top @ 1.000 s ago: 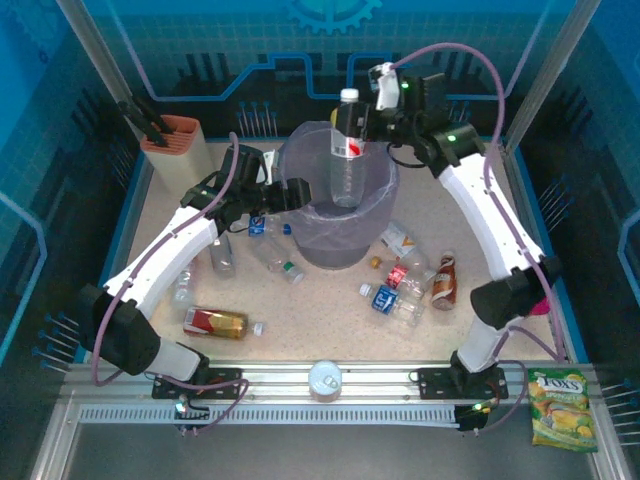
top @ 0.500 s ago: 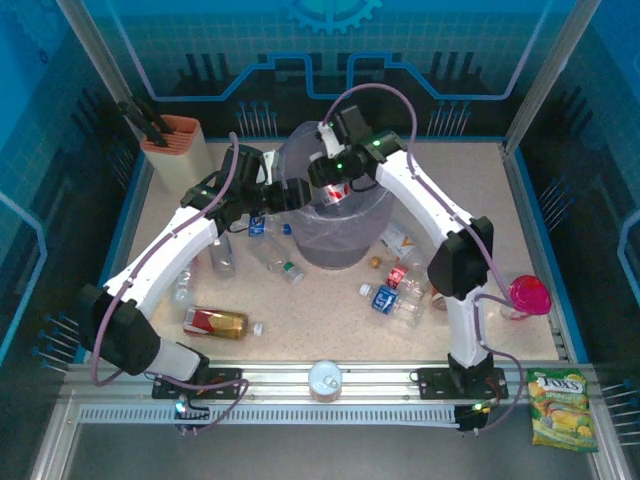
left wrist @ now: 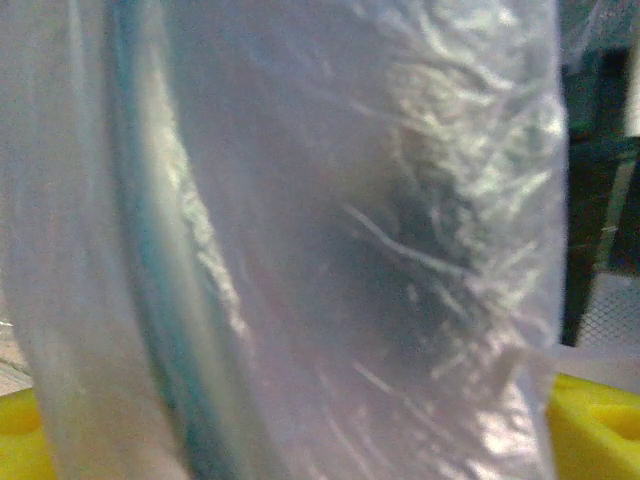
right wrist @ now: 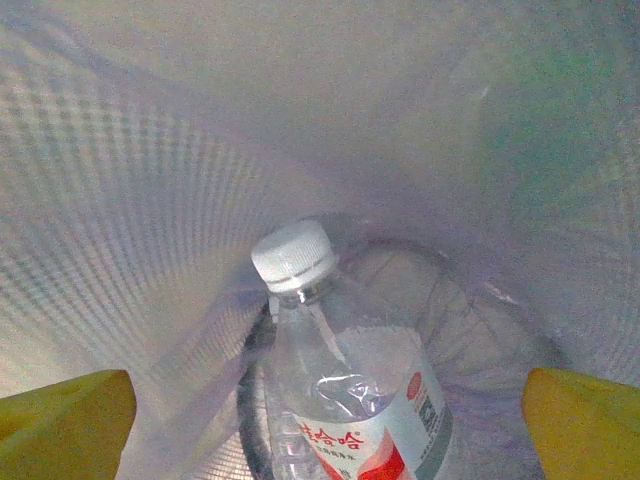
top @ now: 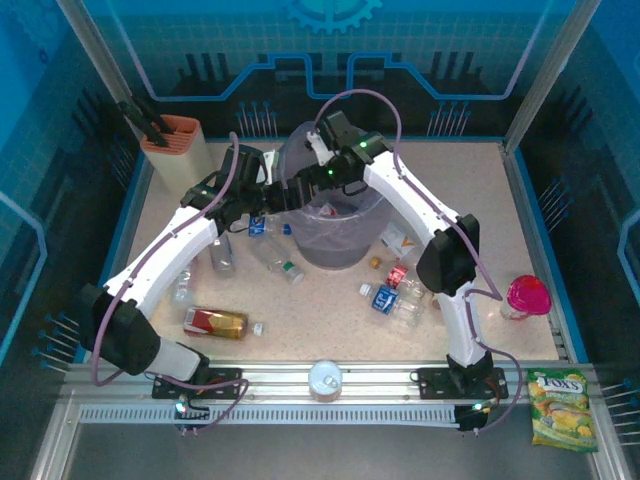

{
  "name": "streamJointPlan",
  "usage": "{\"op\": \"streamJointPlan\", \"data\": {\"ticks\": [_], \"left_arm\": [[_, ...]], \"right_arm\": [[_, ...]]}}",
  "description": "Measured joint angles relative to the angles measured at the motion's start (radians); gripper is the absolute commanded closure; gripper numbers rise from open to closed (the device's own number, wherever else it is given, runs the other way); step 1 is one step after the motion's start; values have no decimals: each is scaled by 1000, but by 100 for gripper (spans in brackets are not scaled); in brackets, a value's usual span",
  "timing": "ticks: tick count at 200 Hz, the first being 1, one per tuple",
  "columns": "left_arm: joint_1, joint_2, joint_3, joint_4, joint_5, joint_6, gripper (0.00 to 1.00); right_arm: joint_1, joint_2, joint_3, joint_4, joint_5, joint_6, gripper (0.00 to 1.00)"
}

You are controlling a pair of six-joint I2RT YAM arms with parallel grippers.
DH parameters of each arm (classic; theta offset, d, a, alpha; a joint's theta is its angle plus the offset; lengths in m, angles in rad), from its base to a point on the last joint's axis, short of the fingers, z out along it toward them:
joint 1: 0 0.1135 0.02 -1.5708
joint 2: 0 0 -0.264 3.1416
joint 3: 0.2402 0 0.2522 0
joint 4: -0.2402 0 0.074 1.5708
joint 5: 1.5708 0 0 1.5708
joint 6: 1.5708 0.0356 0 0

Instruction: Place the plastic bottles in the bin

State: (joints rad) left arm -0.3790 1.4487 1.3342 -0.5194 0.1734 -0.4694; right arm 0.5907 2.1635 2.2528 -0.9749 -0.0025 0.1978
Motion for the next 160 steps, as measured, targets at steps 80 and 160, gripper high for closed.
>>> {"op": "streamJointPlan", "data": {"ticks": [80,160], "left_arm": [[-21,-23,45,60,92,0,14],[-1,30,43,18,28,0,14]], "right_arm": [[-16,-226,-139,96,79,-32,0],[-388,-789,-560,515,-231,192,4]]}}
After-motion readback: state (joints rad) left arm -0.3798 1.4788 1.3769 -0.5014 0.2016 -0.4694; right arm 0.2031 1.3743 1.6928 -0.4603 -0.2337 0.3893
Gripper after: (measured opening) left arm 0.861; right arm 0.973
